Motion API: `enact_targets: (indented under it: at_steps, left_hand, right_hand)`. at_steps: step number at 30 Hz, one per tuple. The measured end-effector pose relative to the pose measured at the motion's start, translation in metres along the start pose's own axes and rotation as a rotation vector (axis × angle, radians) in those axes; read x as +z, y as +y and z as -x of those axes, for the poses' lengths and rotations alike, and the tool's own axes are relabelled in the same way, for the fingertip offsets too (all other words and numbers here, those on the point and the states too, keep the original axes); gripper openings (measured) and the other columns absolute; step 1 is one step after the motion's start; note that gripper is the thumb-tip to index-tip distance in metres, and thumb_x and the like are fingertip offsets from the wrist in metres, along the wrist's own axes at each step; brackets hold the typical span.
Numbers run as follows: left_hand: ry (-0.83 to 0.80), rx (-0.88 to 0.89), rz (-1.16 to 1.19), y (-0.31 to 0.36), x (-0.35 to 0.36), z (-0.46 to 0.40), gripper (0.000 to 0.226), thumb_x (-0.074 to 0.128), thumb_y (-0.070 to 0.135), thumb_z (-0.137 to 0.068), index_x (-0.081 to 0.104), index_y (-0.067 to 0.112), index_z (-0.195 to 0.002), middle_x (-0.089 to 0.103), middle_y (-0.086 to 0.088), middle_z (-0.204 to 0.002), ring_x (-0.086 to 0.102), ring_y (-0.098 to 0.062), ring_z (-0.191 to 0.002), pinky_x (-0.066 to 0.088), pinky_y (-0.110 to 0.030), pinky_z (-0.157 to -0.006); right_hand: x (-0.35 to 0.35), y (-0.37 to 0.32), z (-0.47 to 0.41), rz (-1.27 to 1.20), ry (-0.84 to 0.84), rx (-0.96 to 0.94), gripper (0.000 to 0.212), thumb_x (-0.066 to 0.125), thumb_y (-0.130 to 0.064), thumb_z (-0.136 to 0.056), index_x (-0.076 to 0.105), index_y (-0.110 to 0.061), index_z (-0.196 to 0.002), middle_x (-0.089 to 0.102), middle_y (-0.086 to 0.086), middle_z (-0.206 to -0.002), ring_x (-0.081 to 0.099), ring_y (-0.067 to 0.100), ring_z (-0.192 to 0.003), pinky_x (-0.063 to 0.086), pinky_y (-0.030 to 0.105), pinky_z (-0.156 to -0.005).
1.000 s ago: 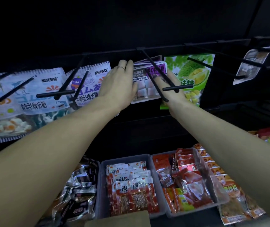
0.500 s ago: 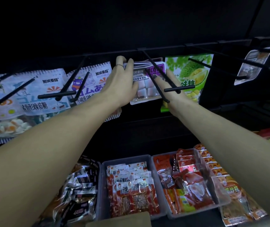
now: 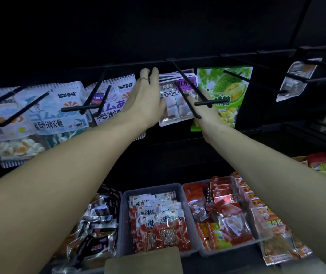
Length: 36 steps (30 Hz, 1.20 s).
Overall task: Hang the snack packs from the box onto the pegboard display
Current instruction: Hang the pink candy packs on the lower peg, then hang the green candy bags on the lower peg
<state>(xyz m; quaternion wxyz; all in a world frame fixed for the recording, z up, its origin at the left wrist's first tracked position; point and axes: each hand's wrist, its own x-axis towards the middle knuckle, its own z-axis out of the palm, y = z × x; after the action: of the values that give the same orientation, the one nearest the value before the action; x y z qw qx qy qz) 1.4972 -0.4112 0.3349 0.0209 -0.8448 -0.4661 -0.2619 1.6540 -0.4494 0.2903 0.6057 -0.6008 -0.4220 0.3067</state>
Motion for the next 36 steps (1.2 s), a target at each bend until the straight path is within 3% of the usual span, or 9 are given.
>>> enact_targets:
  at_steps: [2, 6, 10, 16, 20, 22, 25, 29, 36]
  left_hand:
    - [0.023, 0.012, -0.001, 0.002, -0.006, 0.014, 0.080, 0.059, 0.020, -0.103, 0.010, 0.003, -0.165, 0.019, -0.015, -0.165, 0.045, -0.031, -0.137, 0.044, -0.040, -0.112]
    - [0.033, 0.069, 0.003, 0.006, -0.014, 0.065, 0.076, 0.060, 0.017, -0.100, 0.019, 0.006, -0.162, 0.030, -0.016, -0.157, 0.048, -0.034, -0.133, 0.045, -0.046, -0.110]
    - [-0.070, 0.133, -0.052, 0.002, -0.001, 0.142, 0.075, 0.060, 0.017, -0.100, 0.020, 0.002, -0.162, 0.024, -0.019, -0.163, 0.042, -0.038, -0.142, 0.040, -0.044, -0.117]
    - [-0.426, 0.115, -0.093, -0.032, 0.046, 0.273, 0.072, 0.058, 0.026, -0.102, 0.025, 0.007, -0.162, 0.029, -0.011, -0.162, 0.045, -0.031, -0.141, 0.040, -0.039, -0.116]
    - [-0.764, 0.088, -0.157, -0.067, 0.075, 0.351, 0.075, 0.058, 0.032, -0.102, 0.019, 0.014, -0.164, 0.021, -0.007, -0.169, 0.038, -0.029, -0.149, 0.037, -0.039, -0.119]
    - [-0.893, 0.068, -0.140, -0.083, 0.085, 0.378, 0.076, 0.058, 0.036, -0.102, 0.018, 0.015, -0.164, 0.022, -0.007, -0.170, 0.029, -0.028, -0.153, 0.028, -0.040, -0.124]
    - [-0.977, -0.006, -0.063, -0.104, 0.098, 0.402, 0.071, 0.059, 0.037, -0.102, 0.024, 0.021, -0.162, 0.029, -0.004, -0.166, 0.032, -0.027, -0.151, 0.032, -0.041, -0.121]
    - [-1.045, -0.071, 0.004, -0.124, 0.117, 0.425, 0.066, 0.058, 0.028, -0.102, 0.028, 0.023, -0.161, 0.036, -0.002, -0.163, 0.043, -0.025, -0.144, 0.041, -0.042, -0.115]
    - [-0.999, -0.060, 0.090, -0.146, 0.137, 0.431, 0.063, 0.059, 0.021, -0.101, 0.033, 0.024, -0.159, 0.029, 0.002, -0.159, 0.032, -0.023, -0.144, 0.043, -0.045, -0.113]
  right_hand:
    - [-0.006, 0.004, 0.014, 0.023, 0.016, 0.023, 0.062, 0.062, -0.041, -0.097, 0.042, -0.020, -0.151, 0.056, 0.000, -0.142, 0.053, 0.019, -0.128, 0.041, 0.038, -0.105]
    - [-0.014, 0.015, 0.063, 0.078, 0.068, 0.075, 0.074, 0.063, -0.036, -0.098, 0.027, -0.021, -0.160, 0.050, -0.003, -0.141, 0.050, 0.014, -0.128, 0.038, 0.031, -0.100]
    - [-0.010, 0.046, 0.124, 0.162, 0.061, 0.166, 0.073, 0.066, -0.036, -0.096, 0.032, -0.019, -0.158, 0.054, 0.009, -0.145, 0.054, 0.025, -0.132, 0.041, 0.032, -0.106]
    - [0.009, 0.124, 0.232, 0.324, -0.186, 0.337, 0.045, 0.064, -0.019, -0.098, 0.048, -0.014, -0.140, 0.061, 0.002, -0.109, 0.059, 0.016, -0.096, 0.051, 0.041, -0.087]
    - [0.026, 0.180, 0.297, 0.525, -0.318, 0.321, 0.030, 0.062, -0.004, -0.091, 0.056, -0.024, -0.113, 0.066, -0.003, -0.094, 0.064, 0.017, -0.090, 0.049, 0.028, -0.069]
    - [0.037, 0.204, 0.321, 0.605, -0.403, 0.313, 0.029, 0.059, -0.003, -0.087, 0.062, -0.022, -0.109, 0.067, -0.003, -0.092, 0.066, 0.021, -0.095, 0.053, 0.032, -0.078]
    - [0.052, 0.232, 0.345, 0.697, -0.667, 0.383, 0.035, 0.065, -0.008, -0.090, 0.066, -0.017, -0.123, 0.069, 0.000, -0.104, 0.065, 0.019, -0.101, 0.054, 0.030, -0.088]
    - [0.070, 0.273, 0.361, 0.881, -0.978, 0.490, 0.066, 0.068, -0.014, -0.090, 0.046, -0.014, -0.153, 0.061, 0.010, -0.141, 0.061, 0.024, -0.123, 0.052, 0.031, -0.100]
    - [0.087, 0.339, 0.363, 1.122, -1.108, 0.527, 0.079, 0.061, -0.017, -0.094, 0.021, -0.016, -0.162, 0.038, 0.015, -0.159, 0.041, 0.033, -0.144, 0.043, 0.036, -0.113]
